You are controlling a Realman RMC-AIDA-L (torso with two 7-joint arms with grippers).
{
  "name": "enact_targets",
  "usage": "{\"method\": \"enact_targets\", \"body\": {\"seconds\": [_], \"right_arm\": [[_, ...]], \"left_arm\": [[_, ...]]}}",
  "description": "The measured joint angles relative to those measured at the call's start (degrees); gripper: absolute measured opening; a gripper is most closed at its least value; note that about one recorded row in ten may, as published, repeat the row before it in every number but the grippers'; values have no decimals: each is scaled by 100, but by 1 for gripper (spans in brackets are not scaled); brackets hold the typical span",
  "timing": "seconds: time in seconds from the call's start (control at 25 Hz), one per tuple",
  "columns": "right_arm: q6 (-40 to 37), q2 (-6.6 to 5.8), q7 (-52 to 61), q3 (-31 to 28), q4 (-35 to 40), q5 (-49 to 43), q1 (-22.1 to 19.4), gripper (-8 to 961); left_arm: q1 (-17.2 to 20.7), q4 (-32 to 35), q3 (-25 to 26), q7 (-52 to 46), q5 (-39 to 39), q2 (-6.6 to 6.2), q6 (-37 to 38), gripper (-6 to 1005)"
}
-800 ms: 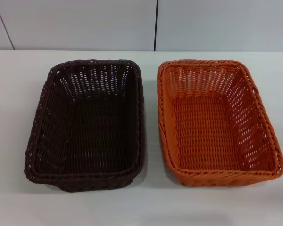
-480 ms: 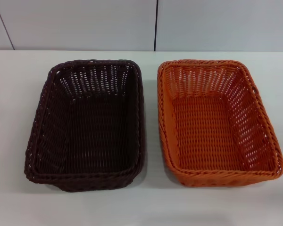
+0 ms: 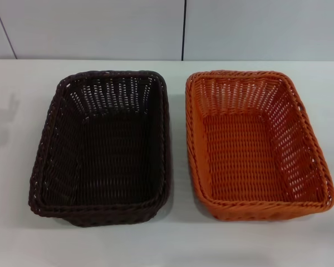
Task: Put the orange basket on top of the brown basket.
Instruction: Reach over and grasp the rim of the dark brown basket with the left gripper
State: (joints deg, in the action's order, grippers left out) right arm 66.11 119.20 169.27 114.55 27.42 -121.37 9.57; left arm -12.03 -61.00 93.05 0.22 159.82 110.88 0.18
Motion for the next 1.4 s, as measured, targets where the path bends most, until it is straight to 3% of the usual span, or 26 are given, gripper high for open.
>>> {"method": "enact_targets", "body": {"seconds": [0.16,0.32,0.4,0.52,0.88,1.4], "right_arm": [[-4,-1,0,-10,-12,-1,1,676],[-16,-3,0,-30,-60,0,6,673],[-43,-3,0,-30,-67,-1,8,672],[-118,-3,0,-34,-72,0,10,670],[-262,-3,0,-33,-144,0,27,664],[-292,-10,0,-40,-212,0,28,655]], "left_arm": [[208,-1583,345,565,29,137,-1748,786],[29,-2879,997,1392,14,539,-4171,783],[-121,-3254,1238,1595,33,680,-5079,782],[-301,-3708,1220,1668,68,717,-6316,780],[-422,-4175,470,1374,54,727,-7206,775],[-929,-3234,298,1234,254,733,-7378,767]]}}
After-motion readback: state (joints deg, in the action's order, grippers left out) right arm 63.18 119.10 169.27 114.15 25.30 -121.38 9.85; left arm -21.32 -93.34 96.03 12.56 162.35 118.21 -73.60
